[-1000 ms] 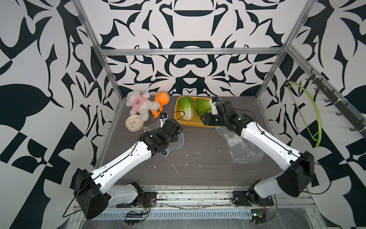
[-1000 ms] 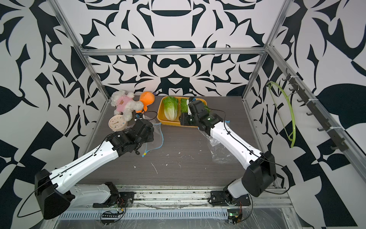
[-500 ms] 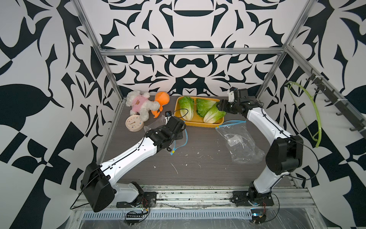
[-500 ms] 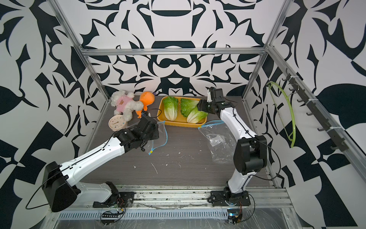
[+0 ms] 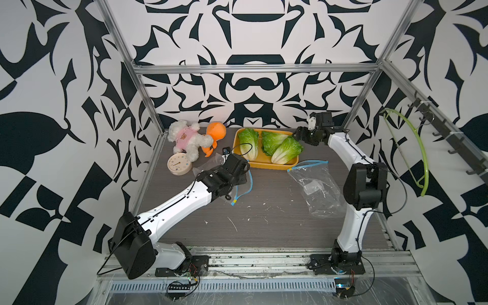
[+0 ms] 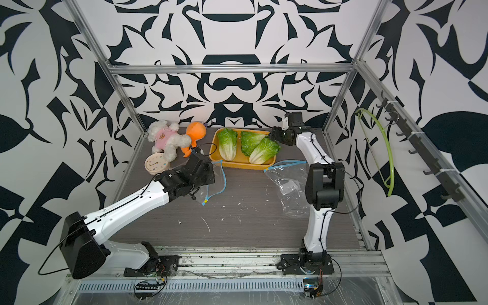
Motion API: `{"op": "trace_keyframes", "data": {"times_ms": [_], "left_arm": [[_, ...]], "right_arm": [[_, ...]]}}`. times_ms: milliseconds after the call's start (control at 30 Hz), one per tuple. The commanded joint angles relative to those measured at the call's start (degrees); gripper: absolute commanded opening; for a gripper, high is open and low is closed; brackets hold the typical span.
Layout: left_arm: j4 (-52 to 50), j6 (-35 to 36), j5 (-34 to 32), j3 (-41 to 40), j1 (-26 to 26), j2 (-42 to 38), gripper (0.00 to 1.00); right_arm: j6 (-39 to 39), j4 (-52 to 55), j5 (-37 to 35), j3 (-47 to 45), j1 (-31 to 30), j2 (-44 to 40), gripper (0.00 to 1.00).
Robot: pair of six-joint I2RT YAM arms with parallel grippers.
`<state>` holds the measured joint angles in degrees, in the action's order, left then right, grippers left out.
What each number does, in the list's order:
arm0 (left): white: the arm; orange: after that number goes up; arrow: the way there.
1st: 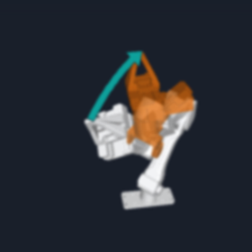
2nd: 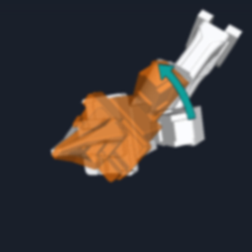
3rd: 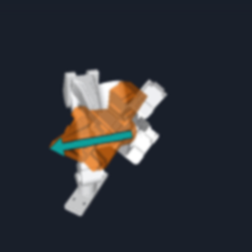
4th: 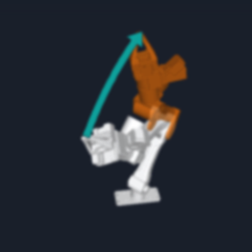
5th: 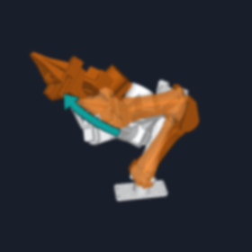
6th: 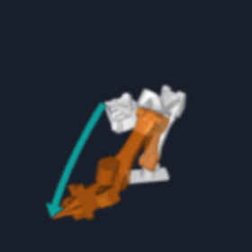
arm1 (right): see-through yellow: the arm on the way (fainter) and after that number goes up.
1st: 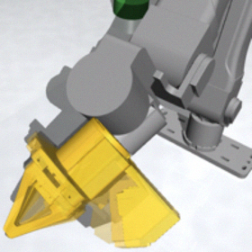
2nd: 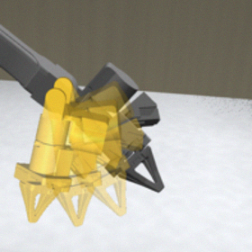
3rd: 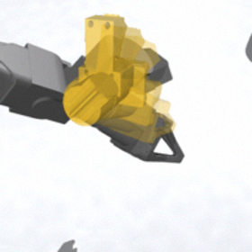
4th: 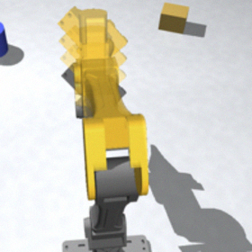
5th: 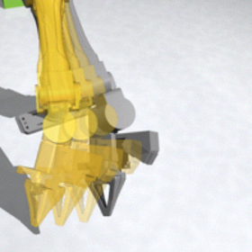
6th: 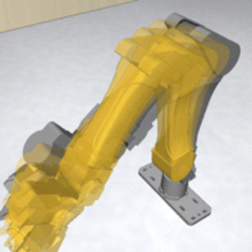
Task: Put the chinese cabbages into a zipper bag and zip it
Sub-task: Pick up the Chinese cabbage from the basket.
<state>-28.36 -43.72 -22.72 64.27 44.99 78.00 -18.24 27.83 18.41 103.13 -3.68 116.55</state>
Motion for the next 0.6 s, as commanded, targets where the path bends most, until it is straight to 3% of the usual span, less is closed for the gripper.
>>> {"op": "trace_keyframes", "data": {"times_ms": [0,333,567], "left_arm": [[0.9,-0.9,0.6,1.7,-0.3,0.3,0.00],[1.2,-1.8,0.6,1.5,-0.3,0.9,0.00],[0.9,-2.2,0.4,1.5,-0.3,0.5,0.00]], "right_arm": [[0.4,2.5,4.9,4.9,-0.6,1.1,0.78],[0.6,4.6,7.3,-1.5,-2.8,-3.0,0.75],[1.3,4.9,8.5,-9.2,-3.8,-6.9,0.56]]}}
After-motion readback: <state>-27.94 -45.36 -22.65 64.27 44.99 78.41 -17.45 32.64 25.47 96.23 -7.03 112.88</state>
